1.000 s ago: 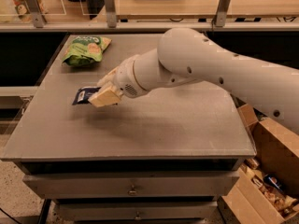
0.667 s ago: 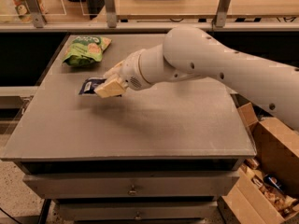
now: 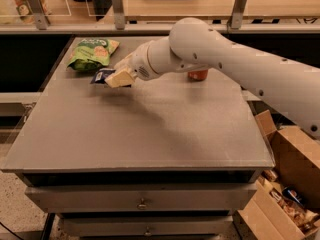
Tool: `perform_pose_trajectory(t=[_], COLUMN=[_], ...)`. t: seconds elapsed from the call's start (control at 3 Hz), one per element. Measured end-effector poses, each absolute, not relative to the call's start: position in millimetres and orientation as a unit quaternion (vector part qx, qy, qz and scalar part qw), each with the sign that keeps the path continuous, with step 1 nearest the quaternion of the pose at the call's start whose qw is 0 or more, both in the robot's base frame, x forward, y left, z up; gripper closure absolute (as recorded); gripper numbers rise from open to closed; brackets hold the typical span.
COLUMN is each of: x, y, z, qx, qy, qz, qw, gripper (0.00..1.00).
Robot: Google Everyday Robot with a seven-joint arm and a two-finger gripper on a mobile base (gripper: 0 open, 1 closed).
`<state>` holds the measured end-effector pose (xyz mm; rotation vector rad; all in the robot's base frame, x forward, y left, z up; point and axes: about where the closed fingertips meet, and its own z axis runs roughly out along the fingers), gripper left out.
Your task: Move rxbar blueberry near green rice chip bag
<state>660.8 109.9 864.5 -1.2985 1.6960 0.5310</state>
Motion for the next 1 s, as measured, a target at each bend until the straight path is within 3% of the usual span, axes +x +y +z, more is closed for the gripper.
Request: perform_pose_trajectory(t=[0.33, 1.0], x=[682.7, 690.2], y=[115.2, 120.4], z=[860.0, 854.1], qx=[-0.527, -0.53], qy=[0.689, 0.688], qz=[0.209, 0.209], qw=[0.452, 0.448], gripper=[0.84, 0.36])
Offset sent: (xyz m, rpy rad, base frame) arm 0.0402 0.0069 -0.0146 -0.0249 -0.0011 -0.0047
